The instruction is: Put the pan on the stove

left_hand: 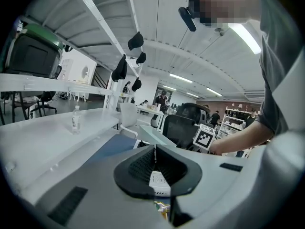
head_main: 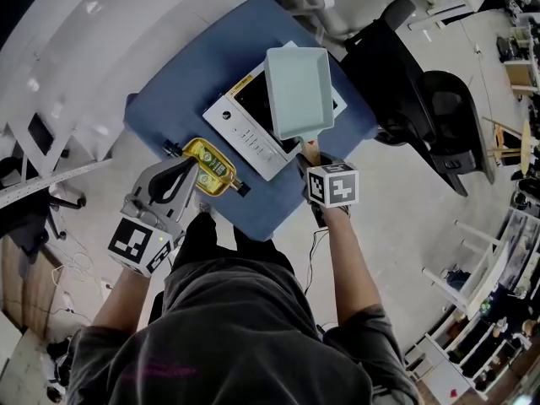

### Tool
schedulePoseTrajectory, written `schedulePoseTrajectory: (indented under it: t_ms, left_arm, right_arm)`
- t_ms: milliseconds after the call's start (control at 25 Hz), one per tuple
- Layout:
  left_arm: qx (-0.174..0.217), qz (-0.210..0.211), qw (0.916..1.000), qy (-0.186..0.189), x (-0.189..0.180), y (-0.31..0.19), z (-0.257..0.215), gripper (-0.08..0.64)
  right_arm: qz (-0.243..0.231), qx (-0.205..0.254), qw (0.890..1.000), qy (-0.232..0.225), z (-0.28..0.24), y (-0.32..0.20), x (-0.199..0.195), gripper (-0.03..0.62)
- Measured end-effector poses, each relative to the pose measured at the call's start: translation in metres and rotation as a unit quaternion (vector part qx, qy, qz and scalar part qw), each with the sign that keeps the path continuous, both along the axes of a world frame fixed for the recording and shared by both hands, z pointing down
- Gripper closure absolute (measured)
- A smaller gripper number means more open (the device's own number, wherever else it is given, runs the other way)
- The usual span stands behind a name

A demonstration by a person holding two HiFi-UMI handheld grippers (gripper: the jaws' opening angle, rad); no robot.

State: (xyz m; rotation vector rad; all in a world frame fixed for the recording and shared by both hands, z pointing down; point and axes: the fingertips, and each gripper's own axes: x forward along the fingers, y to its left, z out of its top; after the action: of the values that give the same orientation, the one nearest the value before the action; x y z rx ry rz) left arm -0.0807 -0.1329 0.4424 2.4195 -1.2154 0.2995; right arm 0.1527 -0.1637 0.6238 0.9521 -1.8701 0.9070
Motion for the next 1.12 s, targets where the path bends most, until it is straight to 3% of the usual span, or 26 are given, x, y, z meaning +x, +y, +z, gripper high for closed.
schedulePoseTrajectory:
  t_ms: [1120]
  left_arm:
    - [-0.016,-0.025,0.9994,0.019,-0.019,-0.015,0.023,0.549]
  right_arm:
    - [-0.027,-0.039,0.993,0.111,0.047,-0.001,0.011,0.499]
